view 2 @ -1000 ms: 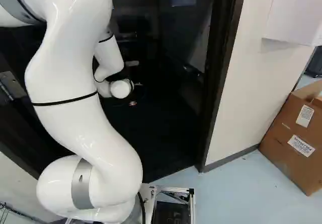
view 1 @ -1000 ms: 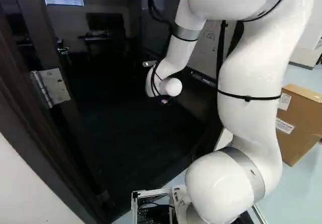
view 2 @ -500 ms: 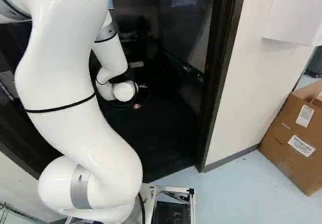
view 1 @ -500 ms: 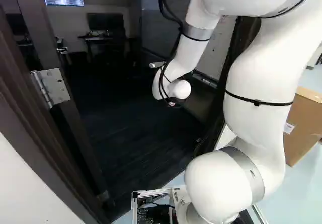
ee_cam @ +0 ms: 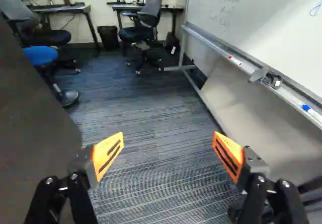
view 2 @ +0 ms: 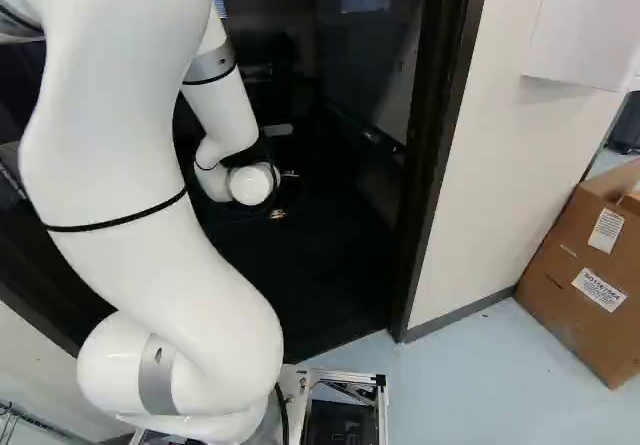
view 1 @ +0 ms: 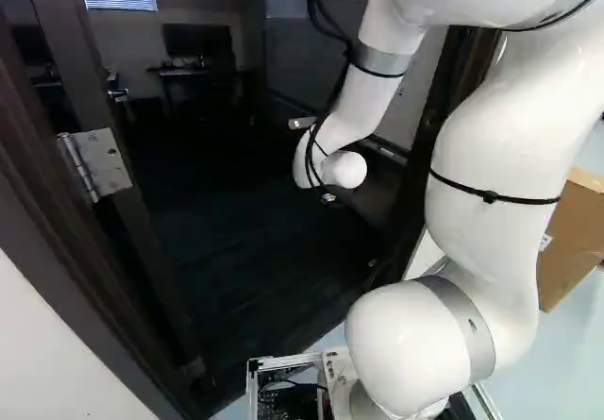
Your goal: Open the door and move inside
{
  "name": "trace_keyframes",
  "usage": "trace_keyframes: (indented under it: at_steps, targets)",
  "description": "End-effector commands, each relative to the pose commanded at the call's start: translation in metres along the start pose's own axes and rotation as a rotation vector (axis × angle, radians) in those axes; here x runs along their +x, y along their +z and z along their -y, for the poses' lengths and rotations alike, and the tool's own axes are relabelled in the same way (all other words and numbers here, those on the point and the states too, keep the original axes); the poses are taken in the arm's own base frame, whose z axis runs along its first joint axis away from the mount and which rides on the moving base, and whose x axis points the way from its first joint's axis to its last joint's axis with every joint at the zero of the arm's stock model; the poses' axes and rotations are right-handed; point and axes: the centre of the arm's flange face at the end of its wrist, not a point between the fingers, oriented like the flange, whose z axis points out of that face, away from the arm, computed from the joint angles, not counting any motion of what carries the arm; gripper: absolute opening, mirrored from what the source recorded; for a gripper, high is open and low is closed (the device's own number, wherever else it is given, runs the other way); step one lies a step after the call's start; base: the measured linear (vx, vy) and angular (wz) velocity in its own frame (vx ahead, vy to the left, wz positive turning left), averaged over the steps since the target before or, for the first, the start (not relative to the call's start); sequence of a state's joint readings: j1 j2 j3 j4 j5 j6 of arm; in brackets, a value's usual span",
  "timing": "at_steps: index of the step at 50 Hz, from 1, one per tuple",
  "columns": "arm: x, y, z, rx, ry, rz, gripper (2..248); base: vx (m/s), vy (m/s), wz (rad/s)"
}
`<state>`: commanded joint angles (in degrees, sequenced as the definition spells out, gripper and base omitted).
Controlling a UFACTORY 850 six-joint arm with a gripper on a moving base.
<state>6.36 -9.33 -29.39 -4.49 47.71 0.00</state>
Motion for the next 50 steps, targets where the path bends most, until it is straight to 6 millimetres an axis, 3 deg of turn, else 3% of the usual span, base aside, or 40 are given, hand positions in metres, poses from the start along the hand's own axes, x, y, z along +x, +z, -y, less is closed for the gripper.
trace_keyframes:
  at_steps: [36,50]
  targets:
    - [0.0000,0.0000,0.0000,0.000,0.000,0.000,247,0.044,0.010,0.008]
    - [0.0000,0.0000,0.0000,0.000,0.000,0.000,247,0.114,-0.017,0.185]
